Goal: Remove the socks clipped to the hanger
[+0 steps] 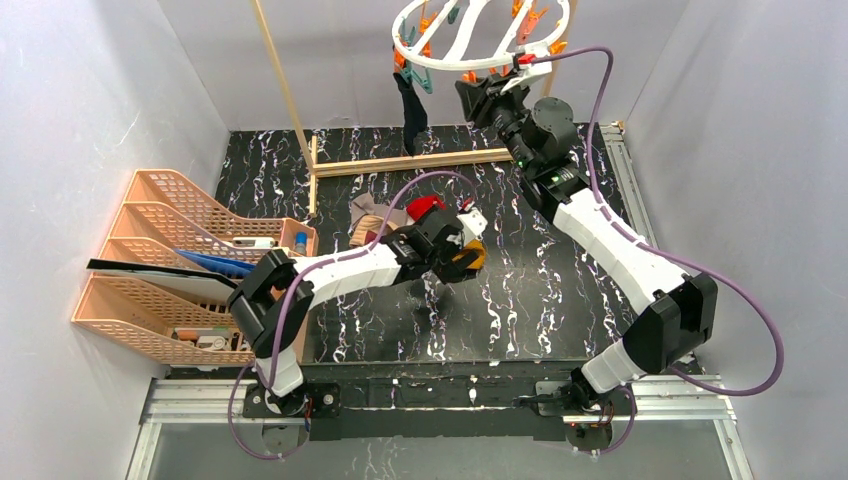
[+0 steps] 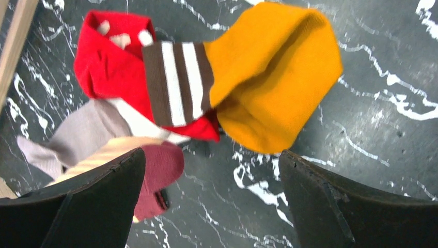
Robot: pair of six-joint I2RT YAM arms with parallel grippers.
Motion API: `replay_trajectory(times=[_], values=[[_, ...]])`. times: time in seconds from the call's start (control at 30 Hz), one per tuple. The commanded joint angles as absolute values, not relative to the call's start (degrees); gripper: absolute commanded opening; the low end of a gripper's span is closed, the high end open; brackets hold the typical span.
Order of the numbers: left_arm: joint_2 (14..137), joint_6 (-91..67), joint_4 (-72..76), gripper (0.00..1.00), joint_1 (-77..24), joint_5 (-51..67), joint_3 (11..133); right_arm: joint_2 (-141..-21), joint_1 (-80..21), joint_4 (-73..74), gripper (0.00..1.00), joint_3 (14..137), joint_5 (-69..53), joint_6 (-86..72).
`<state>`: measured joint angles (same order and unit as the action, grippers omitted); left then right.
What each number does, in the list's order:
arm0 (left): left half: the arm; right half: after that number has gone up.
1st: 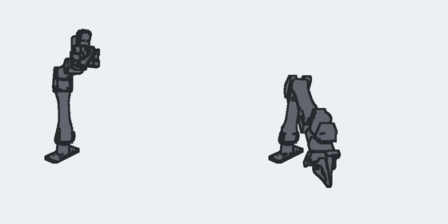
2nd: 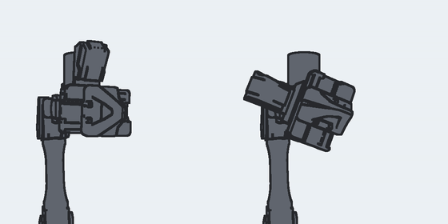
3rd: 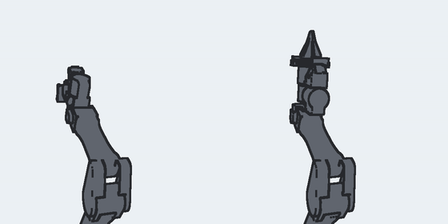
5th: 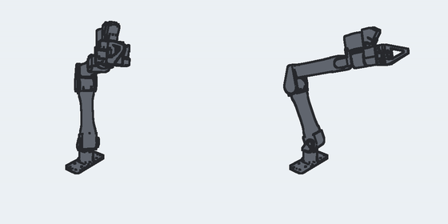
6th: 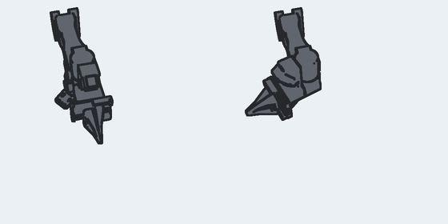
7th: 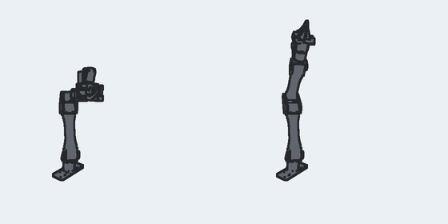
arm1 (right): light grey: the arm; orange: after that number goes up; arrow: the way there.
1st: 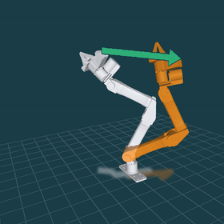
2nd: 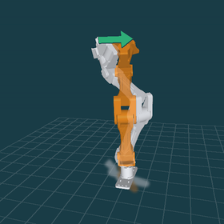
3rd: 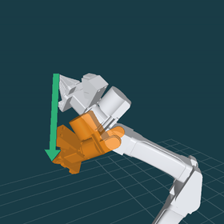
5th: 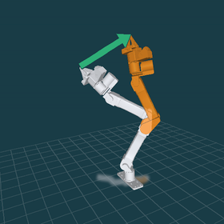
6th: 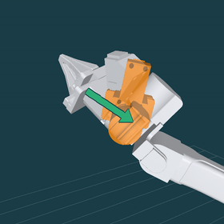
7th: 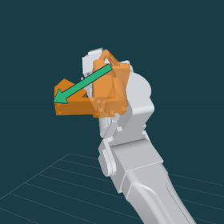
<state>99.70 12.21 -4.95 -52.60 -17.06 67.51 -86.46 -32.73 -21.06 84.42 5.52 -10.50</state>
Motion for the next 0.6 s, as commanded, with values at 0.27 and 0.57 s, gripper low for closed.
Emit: replay_trajectory(times=[0.27,0.57], values=[[90.4,8.1,-0.3,0.98,-50.0,-20.3,58.7,-80.8,-32.4,-21.5,0.99,83.0,6.5,-11.1],[85.5,5.9,6.7,0.98,-47.5,-20.1,54.7,-75.8,-33.3,-22.7,0.99,76.3,16.2,-11.1]])
